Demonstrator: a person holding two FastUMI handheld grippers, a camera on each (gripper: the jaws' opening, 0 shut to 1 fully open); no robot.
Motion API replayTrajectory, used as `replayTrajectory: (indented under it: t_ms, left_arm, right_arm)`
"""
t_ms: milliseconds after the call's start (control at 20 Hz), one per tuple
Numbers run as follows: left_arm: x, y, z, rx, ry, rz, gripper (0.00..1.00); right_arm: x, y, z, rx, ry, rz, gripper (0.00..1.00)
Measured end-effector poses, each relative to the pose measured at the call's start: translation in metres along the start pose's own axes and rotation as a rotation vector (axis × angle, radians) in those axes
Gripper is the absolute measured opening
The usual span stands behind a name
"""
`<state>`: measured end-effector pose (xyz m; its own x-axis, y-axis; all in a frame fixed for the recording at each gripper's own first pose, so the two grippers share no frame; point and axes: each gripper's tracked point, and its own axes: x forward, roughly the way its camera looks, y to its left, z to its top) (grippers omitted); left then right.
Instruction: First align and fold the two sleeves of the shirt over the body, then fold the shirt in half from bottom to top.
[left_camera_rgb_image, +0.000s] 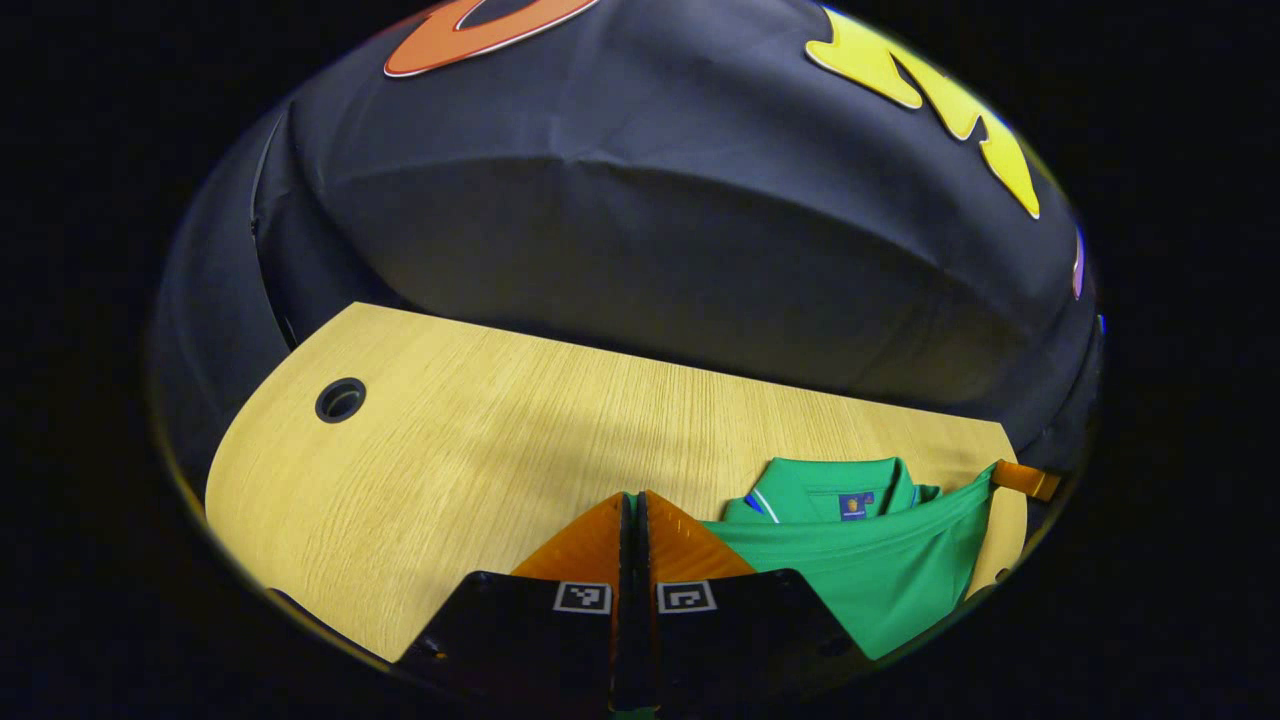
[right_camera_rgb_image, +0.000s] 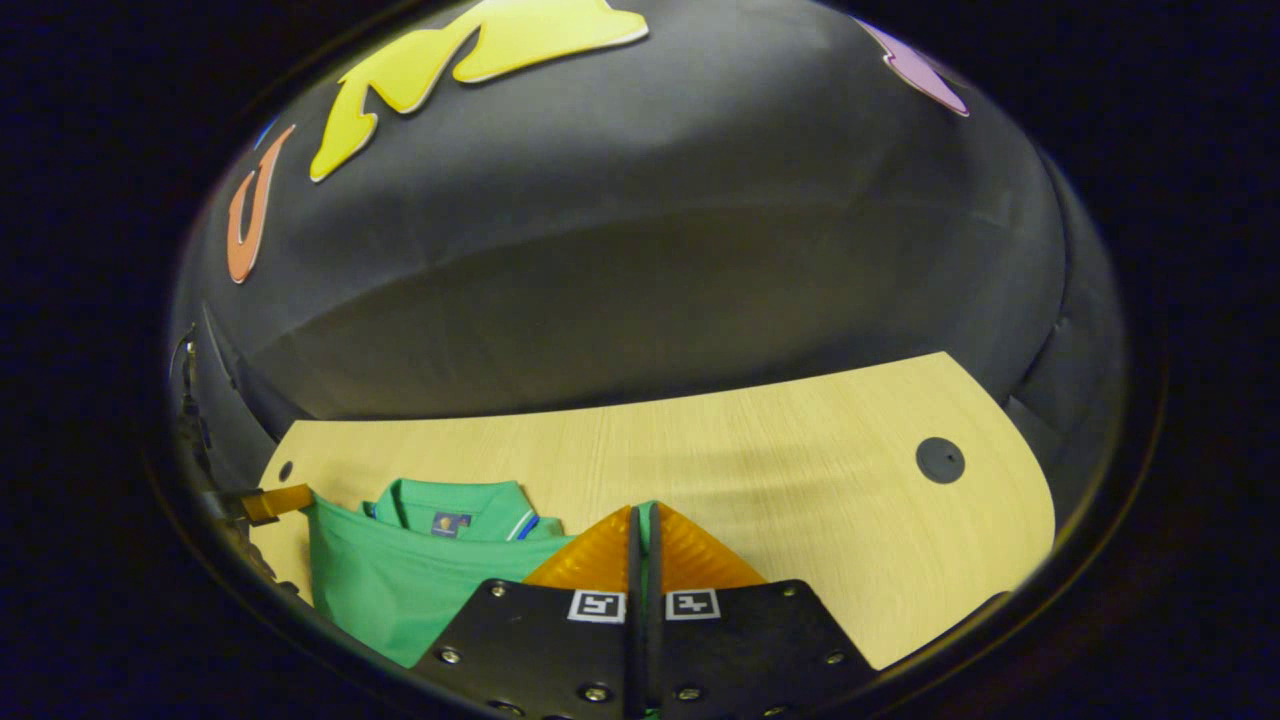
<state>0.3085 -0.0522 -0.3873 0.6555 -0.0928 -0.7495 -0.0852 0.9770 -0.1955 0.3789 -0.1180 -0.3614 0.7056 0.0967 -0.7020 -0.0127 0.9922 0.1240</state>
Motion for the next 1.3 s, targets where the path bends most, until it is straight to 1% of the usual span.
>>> replayTrajectory:
  t_ms: [50,100,150,200,250,300,500,700,850,1050,1200,1300]
  left_arm:
    - [0.004,-0.004,-0.005,0.014,0.018,-0.027,0.03]
    - [0.012,-0.011,-0.011,0.022,0.043,-0.061,0.00]
    - [0.008,-0.011,-0.017,0.031,0.057,-0.060,0.33]
    - [0.002,-0.009,-0.016,0.037,0.051,-0.046,0.67]
    - [0.013,-0.010,-0.016,0.042,0.048,-0.046,1.00]
    - [0.011,-0.016,-0.014,0.036,0.045,-0.058,1.00]
    - [0.006,-0.024,-0.010,0.052,0.030,-0.061,1.00]
    - [-0.021,-0.033,0.019,0.098,-0.045,-0.057,1.00]
    - [-0.055,-0.044,0.044,0.129,-0.129,-0.067,1.00]
    - [-0.112,-0.057,0.063,0.100,-0.220,-0.094,1.00]
    - [-0.158,-0.062,0.064,0.120,-0.269,-0.114,1.00]
    - [-0.191,-0.064,0.061,0.118,-0.277,-0.144,1.00]
  right_arm:
    - [0.004,-0.001,-0.006,-0.004,0.017,-0.007,0.00]
    - [0.008,-0.004,-0.015,-0.008,0.038,-0.015,0.01]
    - [0.012,0.001,-0.028,0.009,0.069,0.008,0.12]
    - [0.004,0.002,-0.027,0.008,0.074,0.004,0.38]
    - [0.010,-0.001,-0.028,0.002,0.076,-0.002,0.64]
    - [0.010,0.000,-0.030,0.001,0.064,0.000,0.90]
    - [0.004,0.001,-0.024,-0.014,0.054,-0.004,0.91]
    - [-0.021,0.007,0.002,-0.010,-0.027,-0.008,0.91]
    - [-0.059,0.021,0.026,-0.045,-0.111,0.005,0.91]
    - [-0.124,0.045,0.044,-0.067,-0.221,0.019,0.91]
    - [-0.177,0.061,0.044,-0.077,-0.289,0.022,0.91]
    - [-0.207,0.071,0.032,-0.074,-0.294,0.030,0.91]
